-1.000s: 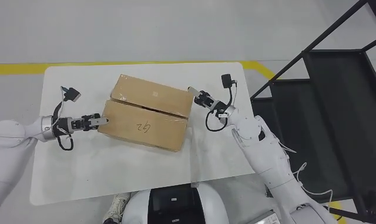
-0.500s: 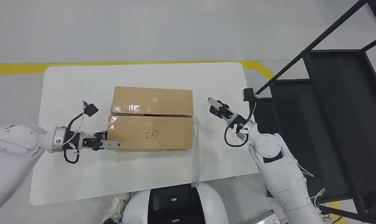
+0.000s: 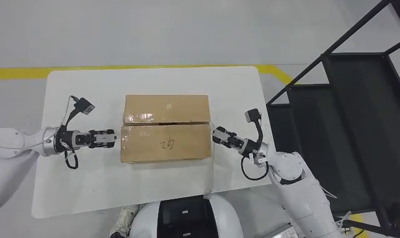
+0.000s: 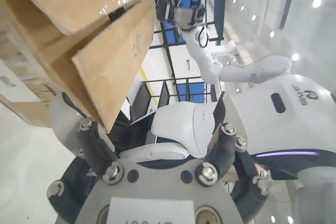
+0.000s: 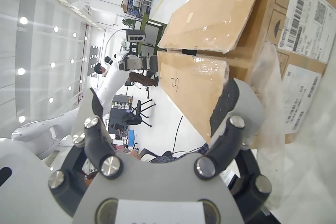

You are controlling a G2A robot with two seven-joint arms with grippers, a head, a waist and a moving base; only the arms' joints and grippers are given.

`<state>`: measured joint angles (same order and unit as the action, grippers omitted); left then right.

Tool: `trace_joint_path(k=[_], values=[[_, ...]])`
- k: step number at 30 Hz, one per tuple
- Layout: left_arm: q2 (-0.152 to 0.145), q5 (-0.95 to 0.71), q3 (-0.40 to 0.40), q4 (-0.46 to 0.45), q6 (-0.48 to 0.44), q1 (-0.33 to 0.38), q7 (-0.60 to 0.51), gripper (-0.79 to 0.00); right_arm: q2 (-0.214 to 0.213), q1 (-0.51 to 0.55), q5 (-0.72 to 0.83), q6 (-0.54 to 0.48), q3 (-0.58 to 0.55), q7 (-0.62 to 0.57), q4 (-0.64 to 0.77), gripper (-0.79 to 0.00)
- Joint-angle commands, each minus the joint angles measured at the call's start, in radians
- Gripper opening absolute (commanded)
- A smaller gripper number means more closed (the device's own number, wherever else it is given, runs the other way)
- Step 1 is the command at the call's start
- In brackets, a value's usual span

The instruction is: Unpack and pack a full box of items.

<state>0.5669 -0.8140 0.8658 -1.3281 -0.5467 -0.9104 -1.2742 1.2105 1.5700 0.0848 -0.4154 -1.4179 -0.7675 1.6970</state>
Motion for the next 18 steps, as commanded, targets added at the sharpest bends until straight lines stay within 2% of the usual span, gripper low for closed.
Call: trace_joint_path(k=[1,6,12,18], values=[[0.000,-0.055,0.018,0.021,0.007,-0.002,-0.007,0.000,-0.001,-0.008,-0.008,0.000,0.005,0.002,-0.013,0.000],[0.007,-0.135,0.070,0.050,0.035,-0.017,-0.035,0.000,-0.001,-0.039,-0.025,-0.004,0.030,0.012,-0.046,0.000],[0.029,-0.130,0.104,0.069,0.053,-0.035,-0.053,0.000,-0.001,-0.078,-0.031,-0.010,0.071,0.001,-0.079,0.000],[0.056,-0.105,0.113,0.100,0.052,-0.035,-0.052,0.000,-0.003,-0.112,0.088,-0.054,0.083,-0.065,-0.099,0.000]])
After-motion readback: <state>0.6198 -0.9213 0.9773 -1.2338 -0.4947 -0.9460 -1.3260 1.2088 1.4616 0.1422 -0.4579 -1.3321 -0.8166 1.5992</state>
